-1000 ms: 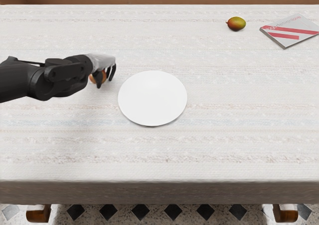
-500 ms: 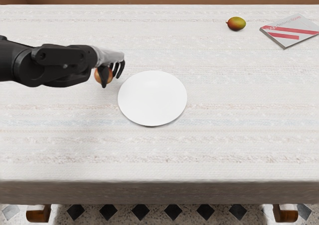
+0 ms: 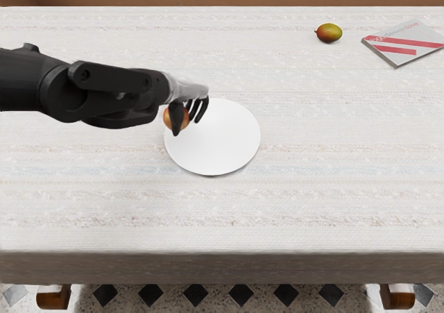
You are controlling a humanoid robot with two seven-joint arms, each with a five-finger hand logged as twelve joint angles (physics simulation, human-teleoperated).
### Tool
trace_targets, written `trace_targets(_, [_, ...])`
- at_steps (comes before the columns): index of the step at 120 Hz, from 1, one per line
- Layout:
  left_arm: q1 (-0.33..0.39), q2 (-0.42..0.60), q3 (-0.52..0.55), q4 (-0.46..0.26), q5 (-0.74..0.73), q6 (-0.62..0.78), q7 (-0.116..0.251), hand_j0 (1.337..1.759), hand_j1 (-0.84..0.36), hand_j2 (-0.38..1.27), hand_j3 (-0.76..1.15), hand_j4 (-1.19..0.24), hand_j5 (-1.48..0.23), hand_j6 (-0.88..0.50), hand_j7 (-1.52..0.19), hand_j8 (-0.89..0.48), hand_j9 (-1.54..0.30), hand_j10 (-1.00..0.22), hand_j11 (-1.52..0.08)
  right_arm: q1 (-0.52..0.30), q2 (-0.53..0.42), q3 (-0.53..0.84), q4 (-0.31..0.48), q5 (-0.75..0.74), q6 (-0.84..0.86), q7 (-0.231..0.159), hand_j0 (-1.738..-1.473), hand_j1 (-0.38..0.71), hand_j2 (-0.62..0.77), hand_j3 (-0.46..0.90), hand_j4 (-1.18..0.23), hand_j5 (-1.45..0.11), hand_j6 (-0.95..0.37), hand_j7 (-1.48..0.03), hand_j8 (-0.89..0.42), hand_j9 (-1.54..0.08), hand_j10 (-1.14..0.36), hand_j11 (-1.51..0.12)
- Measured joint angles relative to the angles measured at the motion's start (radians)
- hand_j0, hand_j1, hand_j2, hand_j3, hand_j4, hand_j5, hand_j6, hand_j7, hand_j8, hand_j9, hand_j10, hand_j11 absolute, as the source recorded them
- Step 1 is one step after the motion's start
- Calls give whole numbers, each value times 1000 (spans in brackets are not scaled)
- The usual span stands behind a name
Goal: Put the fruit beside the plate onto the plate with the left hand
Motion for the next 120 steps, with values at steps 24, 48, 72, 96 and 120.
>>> trace_targets(24, [0, -84, 0, 35, -16, 17, 2, 1651, -308, 429, 0, -820, -1250, -649, -1245, -364, -1153, -447, -1172, 0, 0, 0, 0, 0, 0, 0, -1658, -312, -6, 0, -31, -40, -31, -40, -31, -40, -31, -40])
trace_targets(48, [20, -108, -2, 87, -15, 52, 2, 1654, -371, 633, 0, -844, -1198, -779, -1195, -474, -1150, -548, -1154, 0, 0, 0, 0, 0, 0, 0, -1658, -312, -6, 0, -31, -40, -31, -40, -31, -40, -31, -40])
trace_targets(72, [31, -108, -8, 115, -26, 104, 1, 1656, -293, 392, 0, -650, -890, -626, -888, -476, -869, -523, -871, 0, 0, 0, 0, 0, 0, 0, -1658, -312, -6, 0, -31, -40, -31, -40, -31, -40, -31, -40])
trace_targets(96, [31, -108, -26, 114, -43, 126, 0, 1657, -85, 180, 0, -406, -544, -397, -544, -341, -536, -358, -537, 0, 0, 0, 0, 0, 0, 0, -1658, -312, -6, 0, -31, -40, -31, -40, -31, -40, -31, -40])
trace_targets(120, [86, 136, -199, 101, -71, 33, -6, 1658, -1, 99, 0, -308, -407, -305, -407, -284, -404, -290, -404, 0, 0, 0, 0, 0, 0, 0, -1658, -312, -6, 0, -31, -40, -31, -40, -31, -40, -31, -40])
